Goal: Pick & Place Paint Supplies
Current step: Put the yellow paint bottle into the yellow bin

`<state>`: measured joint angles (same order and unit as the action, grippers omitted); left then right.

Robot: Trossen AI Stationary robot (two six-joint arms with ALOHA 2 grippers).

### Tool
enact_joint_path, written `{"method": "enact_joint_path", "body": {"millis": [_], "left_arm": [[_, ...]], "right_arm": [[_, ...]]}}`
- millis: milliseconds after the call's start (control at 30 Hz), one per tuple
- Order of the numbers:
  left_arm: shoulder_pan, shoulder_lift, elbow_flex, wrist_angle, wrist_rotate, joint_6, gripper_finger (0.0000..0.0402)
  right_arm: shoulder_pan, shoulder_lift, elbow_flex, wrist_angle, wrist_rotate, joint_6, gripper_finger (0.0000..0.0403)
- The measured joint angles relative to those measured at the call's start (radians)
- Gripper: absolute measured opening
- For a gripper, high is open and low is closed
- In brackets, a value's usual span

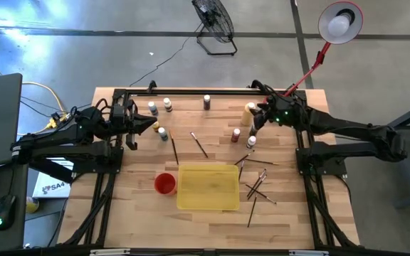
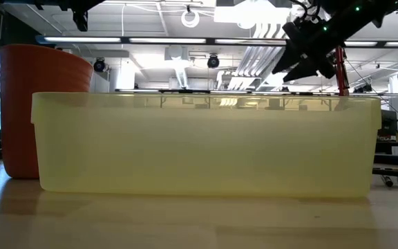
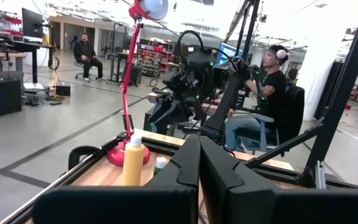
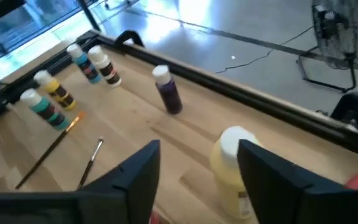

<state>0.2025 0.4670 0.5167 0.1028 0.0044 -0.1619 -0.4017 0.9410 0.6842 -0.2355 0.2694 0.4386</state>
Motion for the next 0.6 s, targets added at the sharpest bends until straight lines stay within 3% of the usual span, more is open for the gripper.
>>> {"method": "enact_joint_path", "body": {"millis": [233,333,600], "left_arm": [[0.0,0.0,0.0,0.0,0.0,0.0,0.0],[0.0,0.0,0.0,0.0,0.0,0.0,0.0],[0.0,0.0,0.0,-0.001,0.001,0.007,0.0]], "right_arm": [[0.002,0.061,0.118,-0.01,0.021,-0.125,0.023],[0.002,0.086,0.163,-0.092,0.006,-0.149,0.0228],[0.0,0.111,0.201,-0.362,-0.16,-0.366,0.0228]]}}
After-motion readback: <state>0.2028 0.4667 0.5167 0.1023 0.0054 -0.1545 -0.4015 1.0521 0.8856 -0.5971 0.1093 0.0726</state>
